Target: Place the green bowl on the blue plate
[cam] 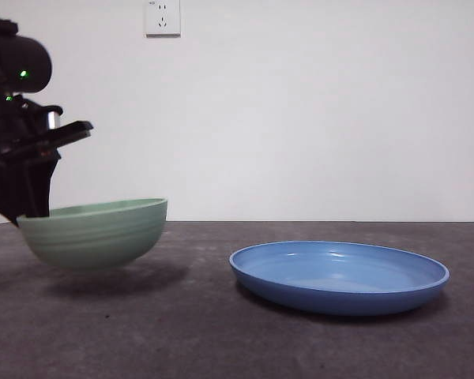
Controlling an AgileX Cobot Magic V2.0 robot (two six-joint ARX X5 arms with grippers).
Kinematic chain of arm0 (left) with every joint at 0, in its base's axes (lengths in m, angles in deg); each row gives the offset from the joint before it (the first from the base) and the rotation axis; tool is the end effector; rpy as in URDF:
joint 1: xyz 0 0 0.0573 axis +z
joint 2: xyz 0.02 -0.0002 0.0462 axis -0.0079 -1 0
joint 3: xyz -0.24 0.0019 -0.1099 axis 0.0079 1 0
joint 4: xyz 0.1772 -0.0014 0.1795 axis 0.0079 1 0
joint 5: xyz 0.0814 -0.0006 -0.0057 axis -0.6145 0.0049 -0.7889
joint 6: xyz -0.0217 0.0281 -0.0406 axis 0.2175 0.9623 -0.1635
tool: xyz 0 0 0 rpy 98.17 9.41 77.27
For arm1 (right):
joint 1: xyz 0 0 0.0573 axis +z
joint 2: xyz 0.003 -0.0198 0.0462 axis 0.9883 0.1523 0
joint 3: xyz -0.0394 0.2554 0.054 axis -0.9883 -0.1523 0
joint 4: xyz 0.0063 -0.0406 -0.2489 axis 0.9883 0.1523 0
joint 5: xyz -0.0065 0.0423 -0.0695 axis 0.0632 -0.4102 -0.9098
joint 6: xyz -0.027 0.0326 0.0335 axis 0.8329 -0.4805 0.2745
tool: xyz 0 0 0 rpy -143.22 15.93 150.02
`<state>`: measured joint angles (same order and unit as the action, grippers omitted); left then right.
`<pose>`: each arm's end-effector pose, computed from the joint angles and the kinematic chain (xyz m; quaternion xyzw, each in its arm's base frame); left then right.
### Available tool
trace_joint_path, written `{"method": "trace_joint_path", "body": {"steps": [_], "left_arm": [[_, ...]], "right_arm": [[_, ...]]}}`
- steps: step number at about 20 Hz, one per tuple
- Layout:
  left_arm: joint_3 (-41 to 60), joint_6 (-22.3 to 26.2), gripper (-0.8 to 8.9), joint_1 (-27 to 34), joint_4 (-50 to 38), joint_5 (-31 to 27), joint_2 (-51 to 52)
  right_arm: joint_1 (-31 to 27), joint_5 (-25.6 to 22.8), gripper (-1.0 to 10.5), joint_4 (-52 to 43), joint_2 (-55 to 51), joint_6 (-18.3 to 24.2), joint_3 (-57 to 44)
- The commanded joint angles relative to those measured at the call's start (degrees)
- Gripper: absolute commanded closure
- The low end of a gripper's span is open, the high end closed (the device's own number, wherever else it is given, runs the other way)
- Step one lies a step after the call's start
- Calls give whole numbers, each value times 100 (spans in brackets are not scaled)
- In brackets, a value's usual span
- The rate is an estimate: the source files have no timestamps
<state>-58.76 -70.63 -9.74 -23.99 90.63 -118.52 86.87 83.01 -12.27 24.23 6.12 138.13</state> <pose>0.3029 -0.0625 0.2125 -0.0942 0.6117 -0.1323 0.7742 0.0953 0.0258 0.3523 0.1558 0.2777 0.3044 0.8977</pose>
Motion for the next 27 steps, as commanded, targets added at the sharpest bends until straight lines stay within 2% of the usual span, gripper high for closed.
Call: {"method": "trace_joint_path", "body": {"steps": [1,5,7,13,18,27], "left_arm": [[-501,-79,798,-282,365,-177,-105],[-1246,-223,798,-1023,570,-555,-177],[-1755,-269,798,-1397,647,-557,-422],[-3777,-219,798,-2343,1294,-557,-1930],[-5130,-68,798,-2855,1762,-557,-3093],[-5331,-11,798,-3132,1749,-586,-3742]], "right_arm": [[20,11,335,-33,17,39,105],[20,9,335,-33,17,42,105],[20,9,334,-35,20,42,105],[20,9,335,-37,20,46,105],[20,9,335,-35,17,48,105],[20,9,335,-35,17,46,105]]}}
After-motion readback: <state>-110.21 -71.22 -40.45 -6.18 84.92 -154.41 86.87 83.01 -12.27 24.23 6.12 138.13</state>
